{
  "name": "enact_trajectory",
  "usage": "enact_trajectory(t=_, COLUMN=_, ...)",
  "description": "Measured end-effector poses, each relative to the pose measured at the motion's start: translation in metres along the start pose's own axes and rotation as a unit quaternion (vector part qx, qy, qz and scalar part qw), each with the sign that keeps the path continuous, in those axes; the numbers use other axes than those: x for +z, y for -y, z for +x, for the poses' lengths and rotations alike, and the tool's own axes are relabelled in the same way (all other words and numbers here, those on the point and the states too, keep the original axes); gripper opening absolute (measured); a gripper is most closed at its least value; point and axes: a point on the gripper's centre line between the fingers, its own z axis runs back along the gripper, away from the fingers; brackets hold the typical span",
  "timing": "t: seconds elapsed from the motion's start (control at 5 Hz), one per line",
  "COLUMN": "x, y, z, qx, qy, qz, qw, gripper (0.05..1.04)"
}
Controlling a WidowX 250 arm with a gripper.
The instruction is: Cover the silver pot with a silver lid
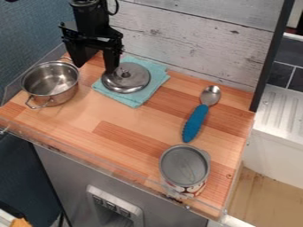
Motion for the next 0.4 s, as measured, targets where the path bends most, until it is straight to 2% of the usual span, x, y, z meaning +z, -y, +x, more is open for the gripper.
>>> enact_trajectory(t=0.2, x=-0.012, y=0.001, z=-0.002, qx=0.001, qy=-0.018, qz=-0.004, qw=0.9998, gripper=1.001)
enact_trajectory(t=0.4, x=-0.03, y=0.008, z=0.011, qx=-0.008, qy=-0.024, qz=-0.007, qw=0.9996, gripper=1.001)
